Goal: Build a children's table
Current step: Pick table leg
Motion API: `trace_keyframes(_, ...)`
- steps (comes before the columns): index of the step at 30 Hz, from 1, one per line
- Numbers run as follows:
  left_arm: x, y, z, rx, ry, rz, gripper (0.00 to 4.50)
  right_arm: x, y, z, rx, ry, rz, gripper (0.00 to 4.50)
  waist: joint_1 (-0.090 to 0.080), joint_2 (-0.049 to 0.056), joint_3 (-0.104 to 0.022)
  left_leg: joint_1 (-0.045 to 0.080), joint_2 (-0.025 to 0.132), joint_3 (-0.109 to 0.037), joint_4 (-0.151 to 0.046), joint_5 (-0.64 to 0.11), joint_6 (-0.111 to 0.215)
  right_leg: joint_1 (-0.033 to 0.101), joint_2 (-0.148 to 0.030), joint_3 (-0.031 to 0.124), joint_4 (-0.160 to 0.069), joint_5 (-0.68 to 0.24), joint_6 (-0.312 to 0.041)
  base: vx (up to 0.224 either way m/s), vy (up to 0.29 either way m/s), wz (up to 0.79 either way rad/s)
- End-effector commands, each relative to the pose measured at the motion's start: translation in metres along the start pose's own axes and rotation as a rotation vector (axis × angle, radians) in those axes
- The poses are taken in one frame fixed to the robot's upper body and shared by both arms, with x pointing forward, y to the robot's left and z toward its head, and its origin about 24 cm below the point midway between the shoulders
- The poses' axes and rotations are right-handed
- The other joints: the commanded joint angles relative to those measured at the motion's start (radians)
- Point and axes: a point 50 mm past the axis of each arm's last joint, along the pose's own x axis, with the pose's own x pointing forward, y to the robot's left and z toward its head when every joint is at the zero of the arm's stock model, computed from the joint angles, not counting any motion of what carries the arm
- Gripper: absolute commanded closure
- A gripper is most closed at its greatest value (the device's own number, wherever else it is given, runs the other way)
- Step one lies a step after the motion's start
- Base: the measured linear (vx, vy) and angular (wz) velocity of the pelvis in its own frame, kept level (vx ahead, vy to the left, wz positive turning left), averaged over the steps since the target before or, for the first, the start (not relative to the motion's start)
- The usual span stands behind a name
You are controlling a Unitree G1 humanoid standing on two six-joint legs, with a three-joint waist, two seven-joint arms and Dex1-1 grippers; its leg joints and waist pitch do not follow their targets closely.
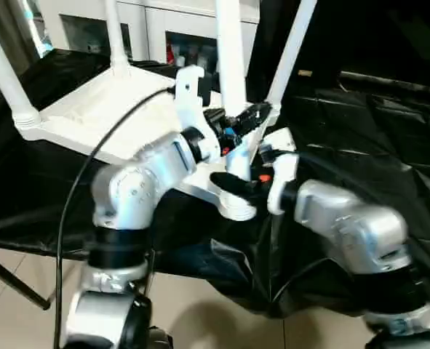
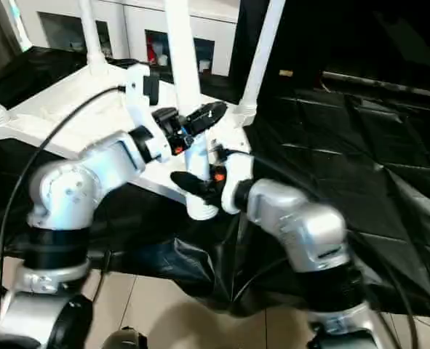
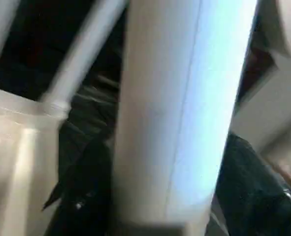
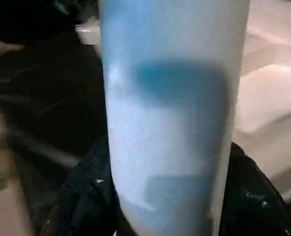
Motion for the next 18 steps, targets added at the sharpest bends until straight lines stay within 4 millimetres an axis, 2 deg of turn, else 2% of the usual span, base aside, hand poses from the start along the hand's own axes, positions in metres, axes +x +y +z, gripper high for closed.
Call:
trace_keyframes(1, 0.0017, -0.0021, 0.0039, 0.010, -0.047, 0.059, 2.01, -0.0001, 0.0011, 0.0046, -0.045, -0.028, -0.049, 2.54, -0.004, 0.003, -0.077, 0.022, 0.020, -0.009, -0.081, -0.237, -0.091, 0.052, -0.063, 0.040, -0.076, -0.286, -0.036, 0.000, 0.000, 0.00)
trace_keyframes(2, 0.0021, -0.0014, 0.0042, 0.007, -0.057, 0.076, 2.01, 0.0005, 0.0017, 0.0048, -0.048, -0.032, -0.056, 2.54, -0.004, 0.008, -0.076, 0.022, 0.020, -0.010, -0.082, -0.241, -0.092, 0.051, -0.062, 0.040, -0.076, -0.290, -0.032, 0.000, 0.000, 0.00)
trace_keyframes(3, 0.0026, -0.0001, 0.0051, 0.001, -0.073, 0.104, 2.29, 0.0012, 0.0025, 0.0051, -0.052, -0.038, -0.065, 2.54, -0.006, 0.005, -0.077, 0.023, 0.019, -0.010, -0.081, -0.243, -0.089, 0.050, -0.061, 0.039, -0.078, -0.295, -0.021, 0.000, 0.000, 0.00)
trace_keyframes(6, 0.0028, 0.0022, 0.0064, -0.008, -0.099, 0.150, 2.43, 0.0023, 0.0036, 0.0054, -0.064, -0.049, -0.090, 2.54, -0.007, 0.005, -0.077, 0.022, 0.018, -0.010, -0.080, -0.240, -0.084, 0.049, -0.060, 0.039, -0.078, -0.292, -0.007, 0.000, 0.000, 0.00)
trace_keyframes(11, 0.0013, 0.0008, 0.0073, -0.017, -0.113, 0.134, 2.55, 0.0030, 0.0028, 0.0065, -0.078, -0.058, -0.110, 2.55, -0.008, 0.006, -0.079, 0.023, 0.019, -0.010, -0.078, -0.229, -0.084, 0.048, -0.058, 0.040, -0.074, -0.255, -0.021, 0.000, 0.000, 0.00)
trace_keyframes(16, 0.0003, -0.0038, 0.0065, -0.012, -0.097, 0.081, 2.57, 0.0038, 0.0026, 0.0103, -0.098, -0.074, -0.104, 2.55, -0.009, 0.005, -0.076, 0.024, 0.018, -0.009, -0.079, -0.237, -0.082, 0.049, -0.059, 0.040, -0.074, -0.262, -0.027, 0.000, 0.000, 0.00)
trace_keyframes(18, -0.0004, -0.0059, 0.0066, -0.004, -0.084, 0.044, 2.57, 0.0024, 0.0046, 0.0145, -0.043, -0.106, -0.034, 1.99, -0.010, 0.002, -0.075, 0.023, 0.018, -0.009, -0.080, -0.238, -0.078, 0.048, -0.059, 0.040, -0.075, -0.271, -0.025, 0.000, 0.000, 0.00)
